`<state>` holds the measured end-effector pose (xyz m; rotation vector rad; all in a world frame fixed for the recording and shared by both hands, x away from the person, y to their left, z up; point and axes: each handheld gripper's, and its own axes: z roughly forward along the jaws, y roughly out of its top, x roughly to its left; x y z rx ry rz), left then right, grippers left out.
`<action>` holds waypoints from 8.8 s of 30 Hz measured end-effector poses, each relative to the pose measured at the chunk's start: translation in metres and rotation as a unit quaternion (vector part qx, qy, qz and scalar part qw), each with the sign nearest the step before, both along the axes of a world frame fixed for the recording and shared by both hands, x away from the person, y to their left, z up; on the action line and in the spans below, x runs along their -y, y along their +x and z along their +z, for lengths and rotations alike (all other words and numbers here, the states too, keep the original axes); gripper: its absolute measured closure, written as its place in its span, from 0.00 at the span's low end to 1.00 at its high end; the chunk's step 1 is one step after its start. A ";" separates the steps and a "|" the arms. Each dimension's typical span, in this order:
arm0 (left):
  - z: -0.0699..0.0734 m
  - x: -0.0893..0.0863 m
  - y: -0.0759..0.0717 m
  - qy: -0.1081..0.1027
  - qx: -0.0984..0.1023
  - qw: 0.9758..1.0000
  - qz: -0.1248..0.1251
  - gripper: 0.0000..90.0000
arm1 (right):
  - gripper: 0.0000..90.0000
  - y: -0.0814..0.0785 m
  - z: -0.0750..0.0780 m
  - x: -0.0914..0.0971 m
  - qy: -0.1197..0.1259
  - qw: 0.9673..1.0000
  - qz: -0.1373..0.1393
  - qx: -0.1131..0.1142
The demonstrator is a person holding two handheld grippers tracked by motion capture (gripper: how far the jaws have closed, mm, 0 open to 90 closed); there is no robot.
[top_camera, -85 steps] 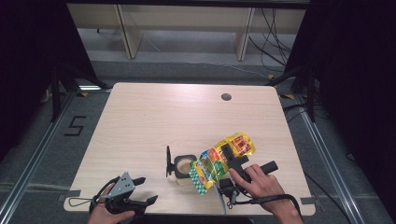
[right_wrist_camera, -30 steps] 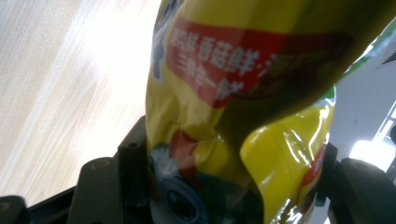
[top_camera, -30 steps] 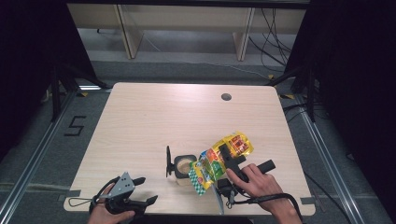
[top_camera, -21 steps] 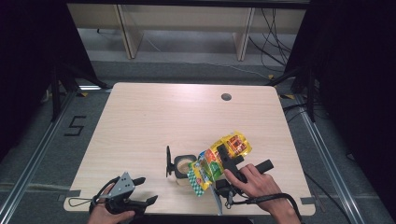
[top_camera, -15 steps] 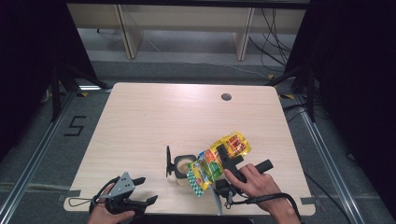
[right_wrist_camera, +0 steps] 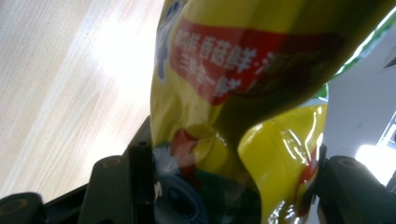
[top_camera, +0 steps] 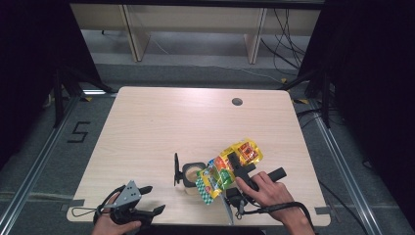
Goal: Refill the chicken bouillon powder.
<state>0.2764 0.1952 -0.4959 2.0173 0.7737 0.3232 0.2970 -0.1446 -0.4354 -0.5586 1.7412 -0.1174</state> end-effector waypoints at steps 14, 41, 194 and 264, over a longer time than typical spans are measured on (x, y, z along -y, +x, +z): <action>0.000 0.001 -0.001 -0.008 -0.007 1.000 0.007 0.24 | 0.48 -0.002 0.004 0.000 -0.003 1.000 0.005 0.004; 0.000 0.000 0.000 -0.001 0.000 1.000 0.003 0.24 | 0.48 -0.001 0.006 0.002 -0.012 1.000 0.010 0.009; 0.000 0.001 -0.001 -0.013 -0.010 1.000 0.009 0.24 | 0.48 -0.005 0.009 -0.002 -0.051 0.998 0.016 0.025; 0.001 -0.001 -0.001 -0.007 -0.005 1.000 0.009 0.24 | 0.51 0.000 0.002 0.016 0.106 0.991 0.019 -0.073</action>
